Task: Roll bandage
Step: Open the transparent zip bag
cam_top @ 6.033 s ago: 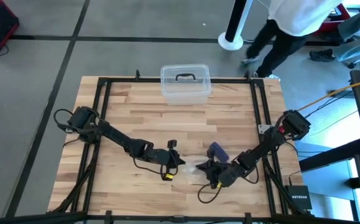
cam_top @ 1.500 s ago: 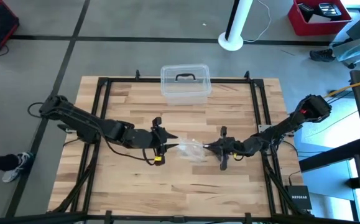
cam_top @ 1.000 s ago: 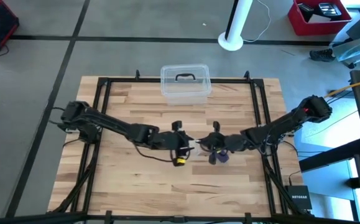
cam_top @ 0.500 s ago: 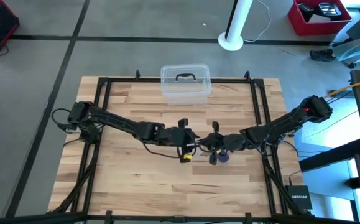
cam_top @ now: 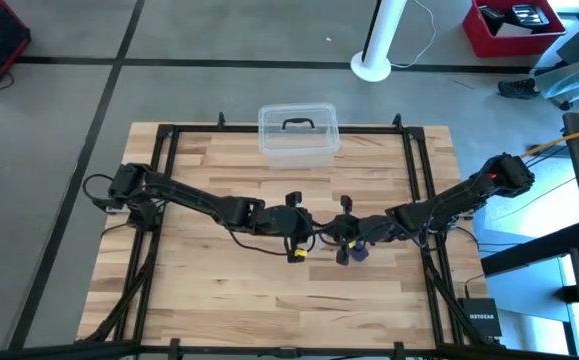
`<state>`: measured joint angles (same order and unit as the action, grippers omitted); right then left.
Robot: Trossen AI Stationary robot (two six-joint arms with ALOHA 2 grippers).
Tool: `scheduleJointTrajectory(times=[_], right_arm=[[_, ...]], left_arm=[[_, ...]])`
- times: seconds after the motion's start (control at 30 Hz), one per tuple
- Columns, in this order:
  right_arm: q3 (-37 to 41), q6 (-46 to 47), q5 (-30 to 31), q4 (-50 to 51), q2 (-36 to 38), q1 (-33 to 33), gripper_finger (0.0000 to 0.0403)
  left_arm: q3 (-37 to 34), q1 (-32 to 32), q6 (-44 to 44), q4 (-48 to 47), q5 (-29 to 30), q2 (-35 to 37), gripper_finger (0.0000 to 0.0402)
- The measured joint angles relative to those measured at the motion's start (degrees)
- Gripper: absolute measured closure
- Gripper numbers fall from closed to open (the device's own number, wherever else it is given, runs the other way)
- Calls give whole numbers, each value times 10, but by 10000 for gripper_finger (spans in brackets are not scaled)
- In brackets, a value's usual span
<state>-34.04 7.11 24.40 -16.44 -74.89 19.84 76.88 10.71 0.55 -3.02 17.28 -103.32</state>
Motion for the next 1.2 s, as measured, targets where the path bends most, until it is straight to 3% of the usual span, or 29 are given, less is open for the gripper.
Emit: scheduleJointTrajectory(times=[0.27, 0.57, 0.87, 1.2], right_arm=[[0, 0, 0, 0, 0, 0, 400], [0, 0, -12, -2, -1, 0, 400], [-24, 0, -35, 29, -1, 0, 400], [-70, -20, -45, 75, 2, 1, 400]], left_arm=[[0, -2, -2, -14, 0, 6, 388], [1, 2, 6, -59, 1, 7, 373], [2, 2, 23, -116, 0, 9, 385], [-1, 5, 69, -246, 2, 6, 370]])
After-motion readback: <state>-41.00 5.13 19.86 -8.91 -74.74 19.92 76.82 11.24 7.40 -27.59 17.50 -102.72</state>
